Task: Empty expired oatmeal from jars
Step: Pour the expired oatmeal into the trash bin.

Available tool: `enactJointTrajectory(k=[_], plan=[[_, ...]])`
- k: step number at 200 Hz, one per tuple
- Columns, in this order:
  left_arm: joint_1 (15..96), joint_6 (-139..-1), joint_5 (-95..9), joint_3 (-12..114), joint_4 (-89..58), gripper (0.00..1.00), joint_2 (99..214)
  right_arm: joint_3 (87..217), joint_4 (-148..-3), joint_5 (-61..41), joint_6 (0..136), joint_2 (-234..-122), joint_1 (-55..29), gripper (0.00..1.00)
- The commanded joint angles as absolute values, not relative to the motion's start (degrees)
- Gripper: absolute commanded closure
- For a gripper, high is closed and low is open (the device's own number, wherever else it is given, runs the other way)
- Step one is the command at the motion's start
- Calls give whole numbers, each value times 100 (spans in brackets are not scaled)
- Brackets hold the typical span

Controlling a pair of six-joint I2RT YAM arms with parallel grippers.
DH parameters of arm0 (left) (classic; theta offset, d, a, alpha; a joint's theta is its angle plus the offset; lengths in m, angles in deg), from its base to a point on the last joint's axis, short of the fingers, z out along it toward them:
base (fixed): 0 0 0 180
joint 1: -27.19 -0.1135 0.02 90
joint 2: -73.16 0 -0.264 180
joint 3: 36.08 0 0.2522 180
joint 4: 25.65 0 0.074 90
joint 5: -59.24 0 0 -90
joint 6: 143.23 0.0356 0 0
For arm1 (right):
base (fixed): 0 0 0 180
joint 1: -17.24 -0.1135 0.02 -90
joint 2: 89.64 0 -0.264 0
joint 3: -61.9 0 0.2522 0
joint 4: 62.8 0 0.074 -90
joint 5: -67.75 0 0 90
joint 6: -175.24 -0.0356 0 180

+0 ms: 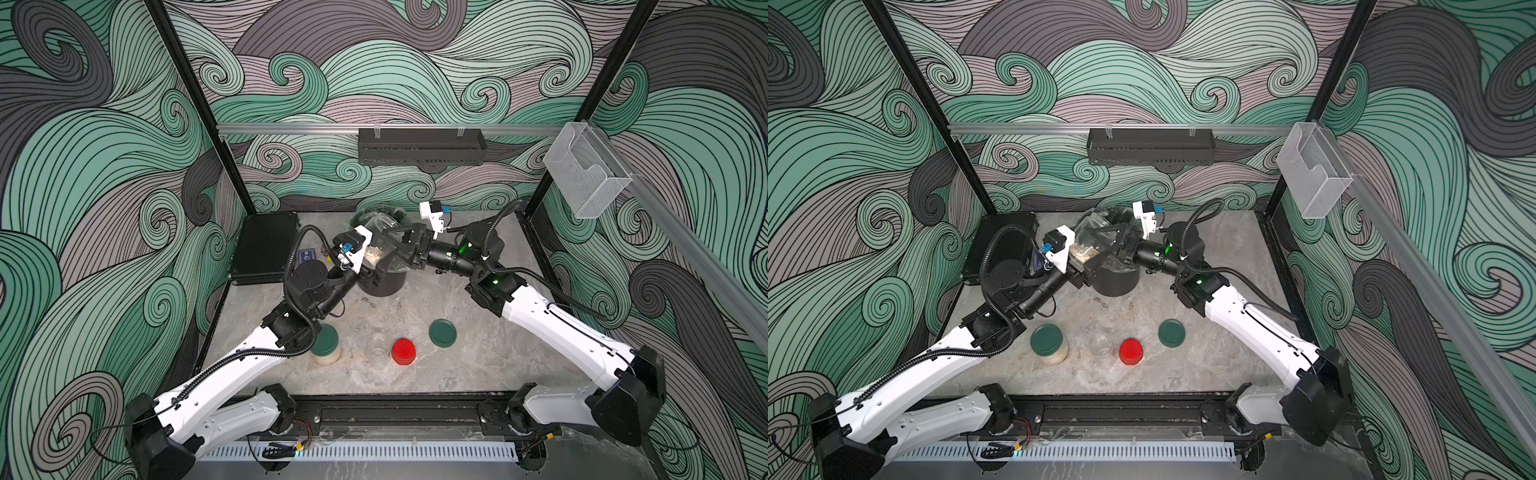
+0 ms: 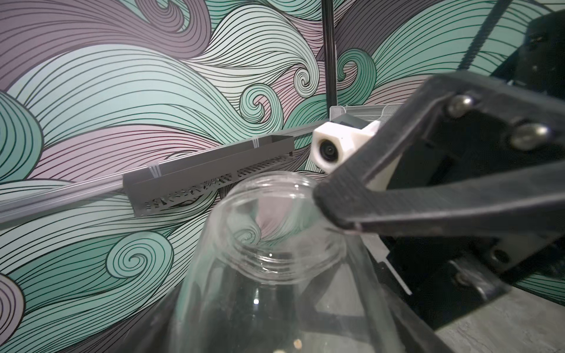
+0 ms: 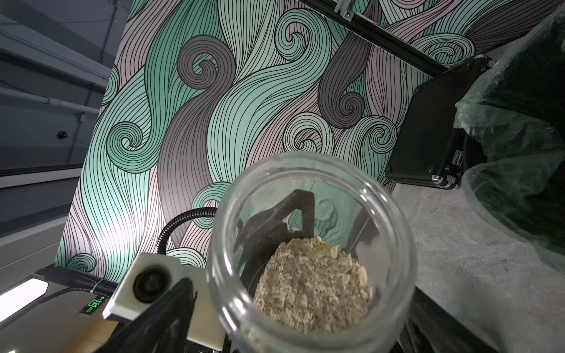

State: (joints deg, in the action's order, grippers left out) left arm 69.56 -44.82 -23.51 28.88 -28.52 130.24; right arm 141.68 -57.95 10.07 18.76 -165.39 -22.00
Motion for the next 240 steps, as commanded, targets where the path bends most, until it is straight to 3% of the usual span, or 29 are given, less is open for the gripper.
enactJointTrajectory(k=[1,85,141,240], plan=[[6885,-4585,-1921,3273,-2918,100,12871,14105,-5677,1185,1964,-16231,-2145,1],[6828,-4848,-1145,4256,-1115,100,13221,13690,-7844,498,3523,-14873,-1680,1],[6640,-5116,-1459,5831,791,100,14347,14230,-8427,127,4532,-15398,-1013,1],[6232,-5628,-1869,7971,3047,100,15903,14318,-8346,265,4698,-15793,-669,1]])
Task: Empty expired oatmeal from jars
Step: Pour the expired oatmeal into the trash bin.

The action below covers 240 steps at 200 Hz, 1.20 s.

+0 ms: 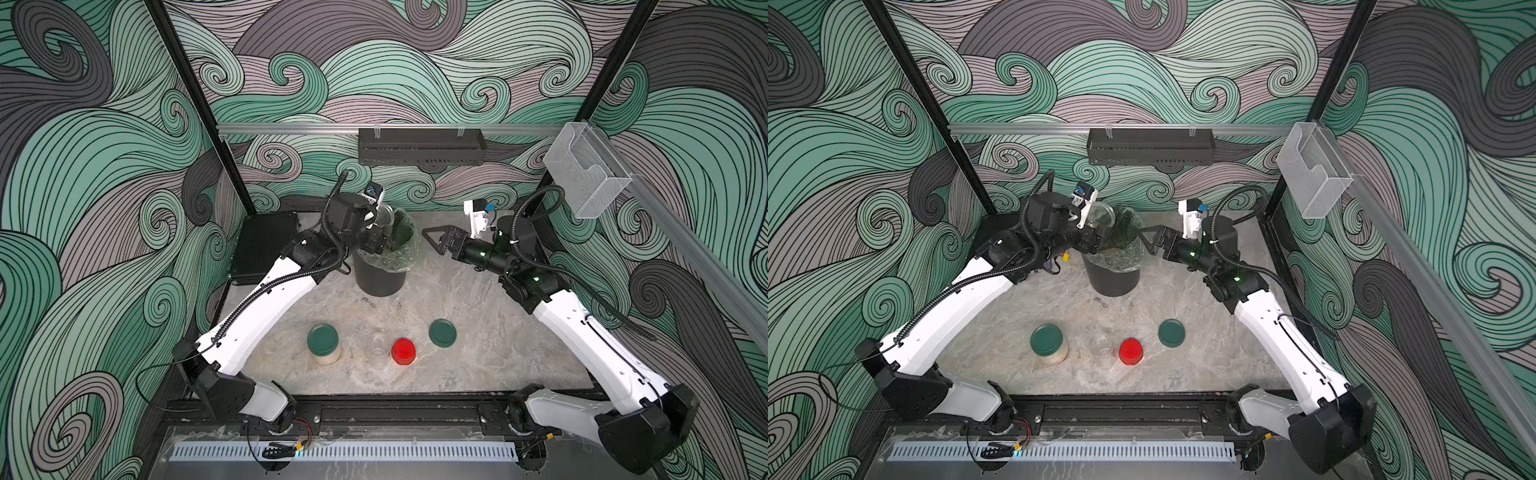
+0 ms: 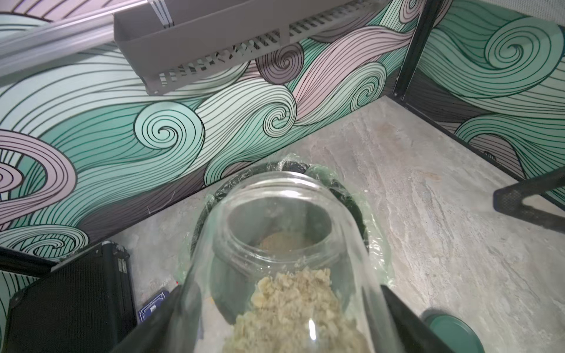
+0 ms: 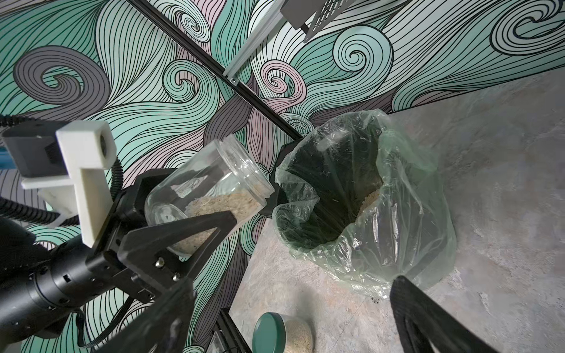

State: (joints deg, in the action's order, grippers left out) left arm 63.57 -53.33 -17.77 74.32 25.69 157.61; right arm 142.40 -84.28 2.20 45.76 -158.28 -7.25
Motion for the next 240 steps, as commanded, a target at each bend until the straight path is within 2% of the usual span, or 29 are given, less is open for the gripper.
enactJointTrajectory(k=[1,46,161,240], plan=[[6229,-5638,-1870,7989,3069,100,15921,14317,-8339,264,4704,-15789,-668,1],[6034,-6098,-1757,9027,4140,100,16552,14299,-8365,284,4744,-15776,-658,1],[5936,-6617,-2183,10438,5209,100,17486,14196,-8324,308,4762,-15848,-640,1],[5934,-6811,-2023,11446,6082,100,18078,14205,-8281,333,4815,-15882,-597,1]])
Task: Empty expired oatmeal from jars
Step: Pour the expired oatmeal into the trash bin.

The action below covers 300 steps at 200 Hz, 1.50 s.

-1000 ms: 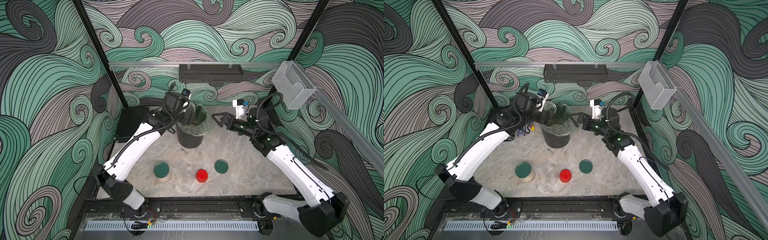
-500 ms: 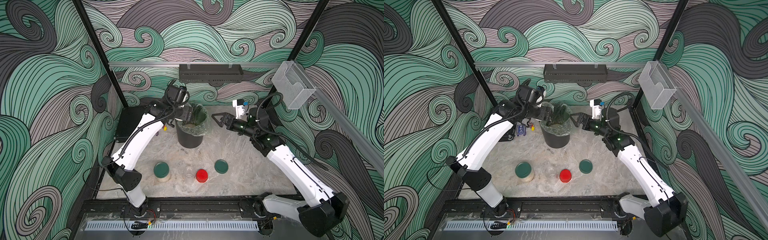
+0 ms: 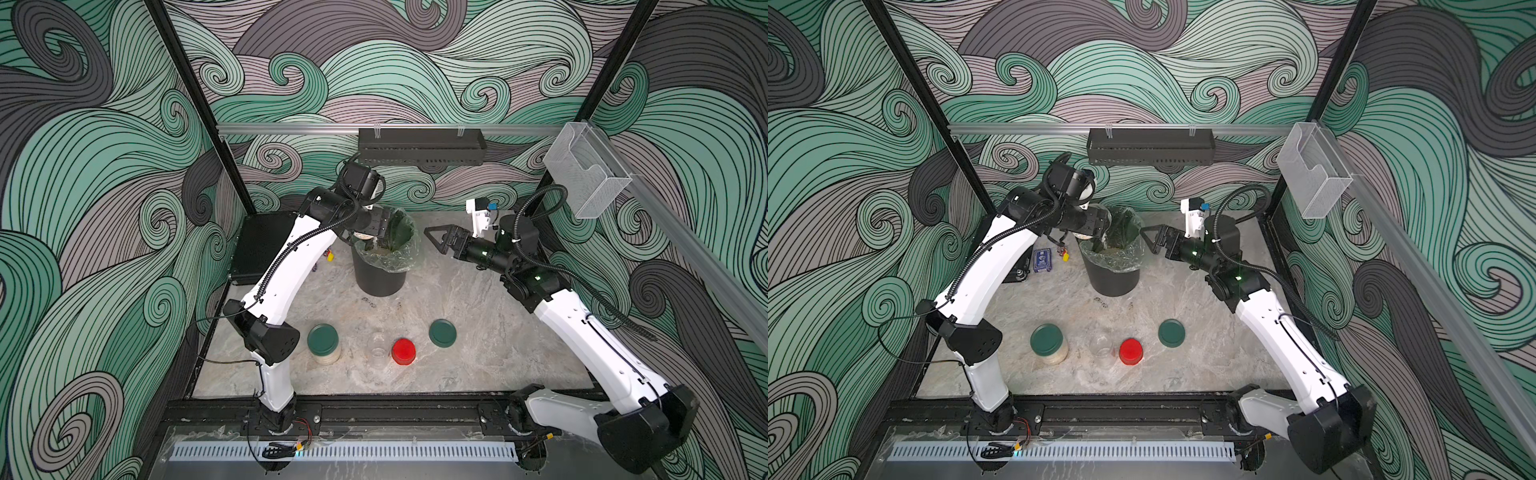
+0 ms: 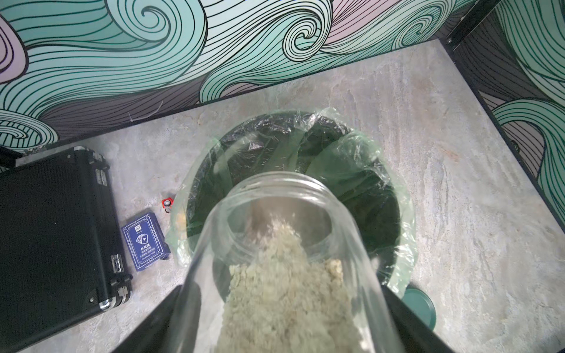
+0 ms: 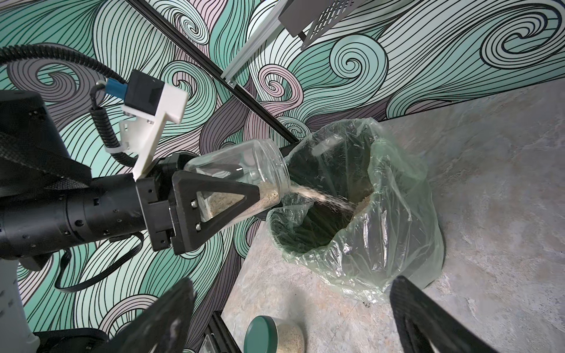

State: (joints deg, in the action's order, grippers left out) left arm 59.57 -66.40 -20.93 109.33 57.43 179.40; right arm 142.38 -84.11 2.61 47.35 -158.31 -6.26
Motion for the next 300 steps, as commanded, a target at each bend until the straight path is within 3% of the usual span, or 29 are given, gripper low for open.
enactJointTrajectory(k=[1,68,224,300], plan=[[5935,-6810,-2031,11471,6098,100,18089,14204,-8280,333,4815,-15881,-596,1],[5909,-7021,-2267,12482,6944,100,18785,14207,-8296,360,4788,-15881,-597,1],[5883,-7029,-2611,12663,6763,100,18654,14203,-8359,352,4838,-15803,-596,1],[5865,-7007,-2807,12701,6967,100,19170,14045,-8275,372,5066,-15629,-603,1]])
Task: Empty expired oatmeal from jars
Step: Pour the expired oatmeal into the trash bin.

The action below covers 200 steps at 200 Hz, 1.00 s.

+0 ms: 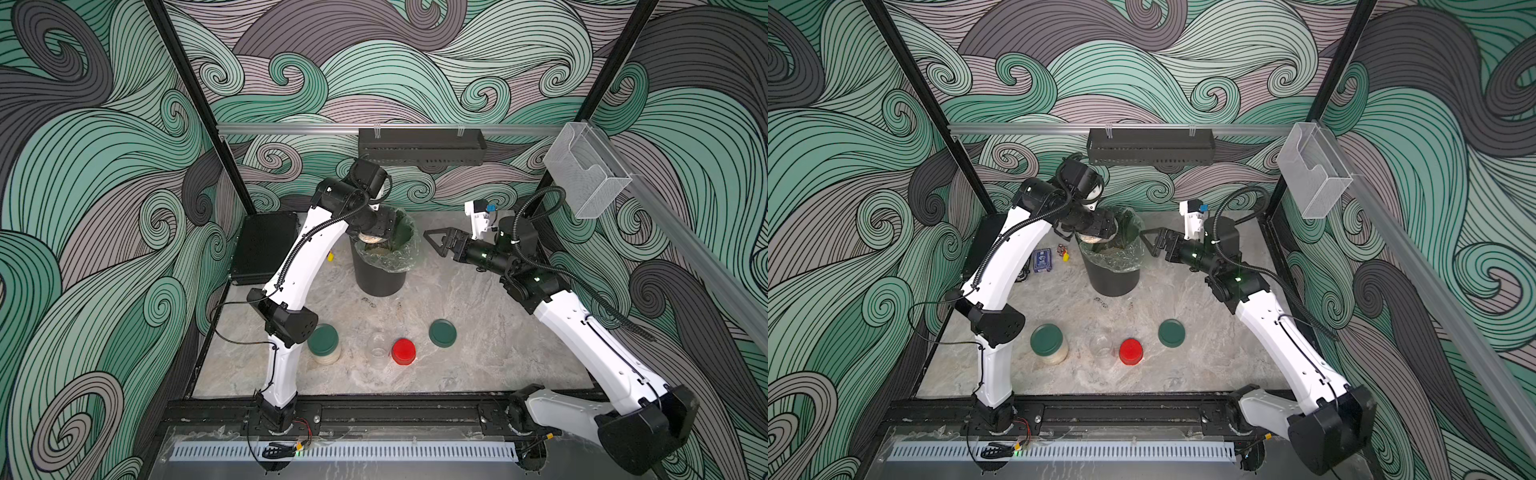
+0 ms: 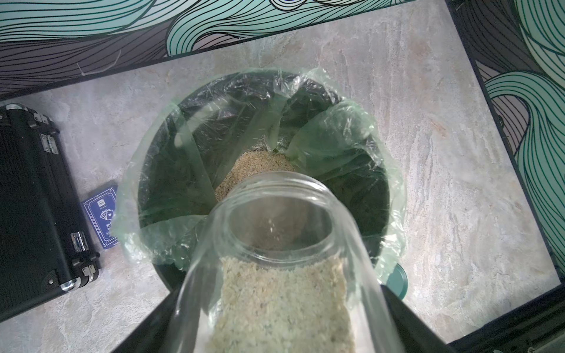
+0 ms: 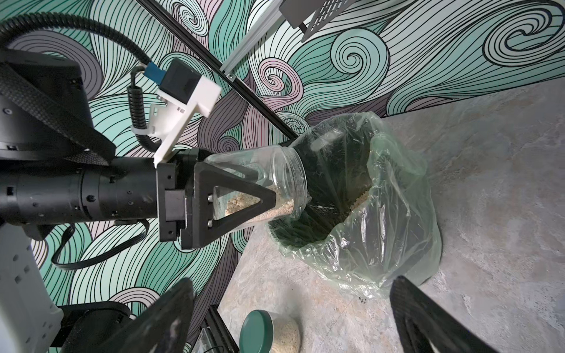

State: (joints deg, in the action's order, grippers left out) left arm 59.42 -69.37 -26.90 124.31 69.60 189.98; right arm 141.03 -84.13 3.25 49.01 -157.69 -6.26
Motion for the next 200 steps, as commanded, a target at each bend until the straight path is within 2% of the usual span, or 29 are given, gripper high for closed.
enactJointTrajectory(k=[1,76,163,183,200], plan=[[5861,-7009,-2805,12696,6967,100,19171,14044,-8277,374,5068,-15623,-600,1],[5828,-7062,-2904,12879,6849,100,19158,14062,-8248,385,5165,-15583,-602,1],[5818,-7033,-2832,12883,6846,100,18875,14076,-8071,413,6177,-15440,-612,1],[5718,-7078,-2968,12876,6844,100,19034,14128,-8064,625,6646,-15486,-625,2],[5579,-7189,-3276,12918,6866,100,19259,14064,-7922,822,7587,-15479,-618,4]])
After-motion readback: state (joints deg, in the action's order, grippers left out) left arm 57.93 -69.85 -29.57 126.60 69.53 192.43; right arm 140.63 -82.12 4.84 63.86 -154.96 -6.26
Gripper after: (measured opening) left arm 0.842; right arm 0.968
